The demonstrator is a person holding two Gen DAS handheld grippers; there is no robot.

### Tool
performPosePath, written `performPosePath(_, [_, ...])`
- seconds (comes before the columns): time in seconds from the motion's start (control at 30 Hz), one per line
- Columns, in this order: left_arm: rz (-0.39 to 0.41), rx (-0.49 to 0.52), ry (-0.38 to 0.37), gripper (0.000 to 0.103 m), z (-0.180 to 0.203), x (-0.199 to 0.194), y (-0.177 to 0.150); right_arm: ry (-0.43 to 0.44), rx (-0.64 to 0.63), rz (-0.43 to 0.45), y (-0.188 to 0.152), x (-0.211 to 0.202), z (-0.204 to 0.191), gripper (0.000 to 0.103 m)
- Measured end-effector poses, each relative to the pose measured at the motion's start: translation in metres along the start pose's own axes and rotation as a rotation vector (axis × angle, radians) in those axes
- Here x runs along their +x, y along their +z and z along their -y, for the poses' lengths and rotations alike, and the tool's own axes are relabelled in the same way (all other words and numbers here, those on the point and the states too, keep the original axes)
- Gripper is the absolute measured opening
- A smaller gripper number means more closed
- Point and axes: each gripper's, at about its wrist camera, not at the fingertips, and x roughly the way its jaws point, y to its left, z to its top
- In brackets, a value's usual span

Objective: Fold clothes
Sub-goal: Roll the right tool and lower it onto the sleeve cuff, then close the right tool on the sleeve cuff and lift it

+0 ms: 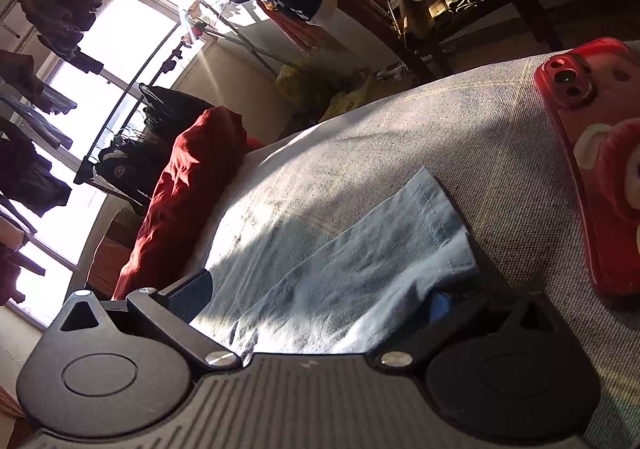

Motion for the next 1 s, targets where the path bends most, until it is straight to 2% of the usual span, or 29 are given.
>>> performPosePath(0.23, [0.001, -0.006, -0.001, 0.090, -0.002, -0.001, 0.000, -0.018, 0.017, -0.057, 0.008, 0.001, 0.000, 0.102])
performPosePath(0.33, [0.003, -0.011, 0.002, 0.090, -0.002, -0.001, 0.000, -0.052, 0.002, -0.043, 0.004, -0.002, -0.001, 0.094])
performPosePath(0.5, [0.009, -0.026, -0.001, 0.090, -0.005, -0.003, 0.001, -0.097, 0.005, -0.028, 0.006, -0.005, 0.001, 0.074])
performPosePath(0.63, [0.012, -0.026, -0.001, 0.090, -0.005, -0.003, 0.001, -0.090, 0.036, 0.004, 0.012, -0.001, 0.006, 0.072])
performPosePath(0.73, [0.011, -0.029, 0.000, 0.090, -0.006, -0.003, 0.001, -0.100, 0.045, 0.037, 0.013, 0.001, 0.009, 0.067])
performPosePath(0.83, [0.009, -0.032, 0.001, 0.090, -0.007, -0.002, 0.002, -0.123, 0.052, 0.046, 0.008, -0.002, 0.014, 0.048])
performPosePath(0.9, [0.009, -0.034, 0.002, 0.090, -0.008, -0.002, 0.002, -0.142, 0.056, 0.043, 0.005, -0.006, 0.021, 0.015])
performPosePath(0.93, [0.010, -0.034, 0.002, 0.090, -0.008, -0.003, 0.002, -0.150, 0.069, 0.038, 0.005, -0.007, 0.026, 0.006])
performPosePath(0.97, [0.011, -0.034, 0.002, 0.090, -0.008, -0.003, 0.002, -0.142, 0.084, 0.033, 0.005, -0.008, 0.031, 0.002])
performPosePath(1.0, [0.011, -0.034, 0.002, 0.090, -0.008, -0.003, 0.002, -0.127, 0.095, 0.031, 0.006, -0.008, 0.034, 0.002])
